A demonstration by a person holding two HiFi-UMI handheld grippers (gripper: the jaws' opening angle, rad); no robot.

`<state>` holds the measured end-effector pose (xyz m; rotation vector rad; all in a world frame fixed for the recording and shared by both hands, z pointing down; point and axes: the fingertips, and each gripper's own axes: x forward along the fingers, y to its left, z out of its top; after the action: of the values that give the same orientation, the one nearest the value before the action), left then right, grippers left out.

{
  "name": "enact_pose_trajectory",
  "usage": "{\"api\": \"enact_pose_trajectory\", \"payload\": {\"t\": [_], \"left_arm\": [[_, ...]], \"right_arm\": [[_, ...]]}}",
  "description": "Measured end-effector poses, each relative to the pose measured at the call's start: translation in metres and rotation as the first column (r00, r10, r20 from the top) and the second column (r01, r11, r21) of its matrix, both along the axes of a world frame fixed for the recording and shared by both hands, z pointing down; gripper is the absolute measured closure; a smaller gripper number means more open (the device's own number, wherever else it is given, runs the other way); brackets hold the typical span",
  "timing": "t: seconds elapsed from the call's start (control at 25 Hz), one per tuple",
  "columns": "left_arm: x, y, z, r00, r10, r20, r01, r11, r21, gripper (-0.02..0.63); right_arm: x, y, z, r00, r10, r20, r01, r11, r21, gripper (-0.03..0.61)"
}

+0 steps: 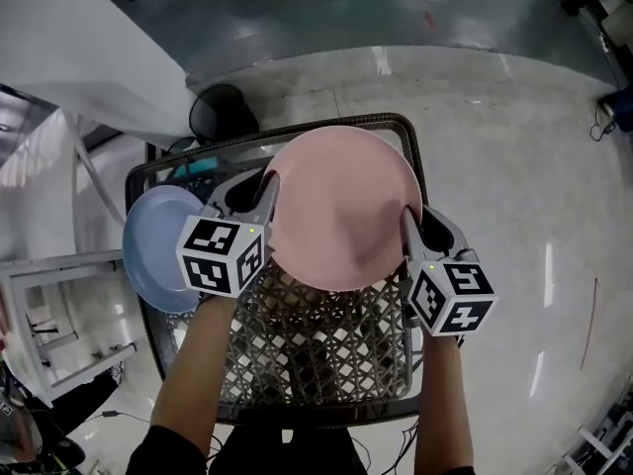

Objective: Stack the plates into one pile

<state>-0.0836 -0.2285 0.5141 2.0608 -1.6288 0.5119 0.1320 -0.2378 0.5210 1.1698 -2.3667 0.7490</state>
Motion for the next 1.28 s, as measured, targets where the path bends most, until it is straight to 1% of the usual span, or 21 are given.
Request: {"api": "enact_pose_trajectory", "payload": {"t": [0.16, 0.32, 0.48, 0.6, 0.68, 0.8, 1.0, 1.28], "left_arm": [[0.001, 0.0, 0.009, 1.0, -0.008, 0.01, 0.008, 1.0, -0.012, 0.572], [0.002, 0.0, 0.013, 1.0, -0.028, -0.005, 0.028, 0.999, -0.017, 0.572], [-0.003, -0.004, 0.015, 0.999, -0.043, -0.006, 0.043, 0.999, -0.009, 0.6], [-0.007, -0.005, 0.014, 0.999, -0.045, 0.007, 0.045, 0.999, -0.004, 0.601], [-0.008, -0.003, 0.011, 0.999, -0.053, 0.001, 0.053, 0.999, 0.002, 0.603], [-0.009, -0.002, 0.007, 0.998, -0.057, 0.002, 0.057, 0.998, 0.018, 0.607], [-0.015, 0.004, 0.004, 0.998, -0.054, 0.013, 0.053, 0.998, 0.025, 0.617], [-0.03, 0.013, -0.007, 0.998, -0.064, 0.001, 0.064, 0.997, 0.046, 0.617]], "right_arm": [[0.0, 0.001, 0.007, 1.0, -0.021, -0.006, 0.021, 1.0, -0.006, 0.511], [0.004, 0.002, 0.005, 1.0, -0.019, 0.02, 0.019, 1.0, 0.005, 0.509], [0.004, 0.0, 0.006, 1.0, -0.017, 0.02, 0.017, 1.0, 0.001, 0.489], [0.005, -0.002, 0.004, 1.0, -0.01, 0.025, 0.01, 1.0, 0.013, 0.486], [0.01, -0.002, 0.0, 1.0, 0.001, 0.024, -0.002, 1.0, 0.026, 0.486], [0.016, -0.003, -0.006, 1.0, 0.015, 0.021, -0.016, 0.999, 0.047, 0.496], [0.012, -0.001, -0.014, 1.0, 0.014, 0.011, -0.015, 0.997, 0.072, 0.569], [-0.007, 0.007, -0.024, 1.0, -0.014, 0.013, 0.013, 0.997, 0.082, 0.574]]}}
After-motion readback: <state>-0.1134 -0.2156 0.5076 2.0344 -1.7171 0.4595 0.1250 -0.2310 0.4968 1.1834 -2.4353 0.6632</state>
